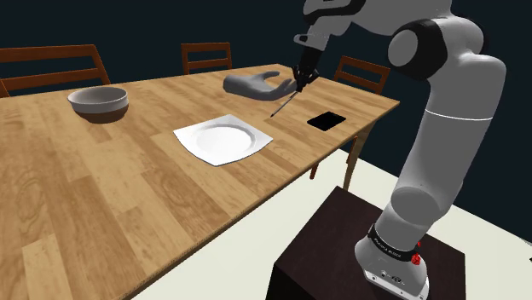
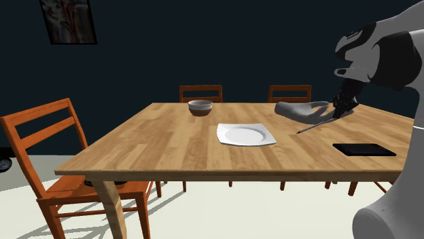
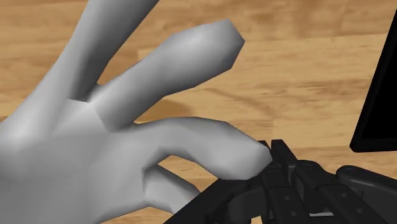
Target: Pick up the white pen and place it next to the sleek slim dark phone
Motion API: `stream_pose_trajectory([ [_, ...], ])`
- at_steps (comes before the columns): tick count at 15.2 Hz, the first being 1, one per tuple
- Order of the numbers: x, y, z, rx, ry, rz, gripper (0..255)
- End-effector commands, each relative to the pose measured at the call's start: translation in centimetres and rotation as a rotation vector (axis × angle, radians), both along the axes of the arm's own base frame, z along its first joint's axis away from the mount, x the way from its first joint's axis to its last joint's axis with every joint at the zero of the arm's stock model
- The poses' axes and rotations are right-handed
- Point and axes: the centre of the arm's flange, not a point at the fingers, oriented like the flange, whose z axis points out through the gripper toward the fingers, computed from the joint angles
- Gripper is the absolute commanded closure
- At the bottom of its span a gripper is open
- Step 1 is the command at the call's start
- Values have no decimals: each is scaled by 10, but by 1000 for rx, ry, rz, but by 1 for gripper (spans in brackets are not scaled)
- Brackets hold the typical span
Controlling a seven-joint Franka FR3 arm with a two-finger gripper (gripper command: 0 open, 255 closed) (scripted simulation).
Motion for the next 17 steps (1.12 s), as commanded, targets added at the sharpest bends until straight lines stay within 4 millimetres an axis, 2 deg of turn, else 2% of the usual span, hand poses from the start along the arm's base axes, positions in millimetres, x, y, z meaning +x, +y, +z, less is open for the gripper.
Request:
stream_pose_trajectory([
  [1,1,-3,-19,2,15,-2,255],
  [11,1,-3,-74,2,15,-2,255],
  [17,1,-3,-74,2,15,-2,255],
])
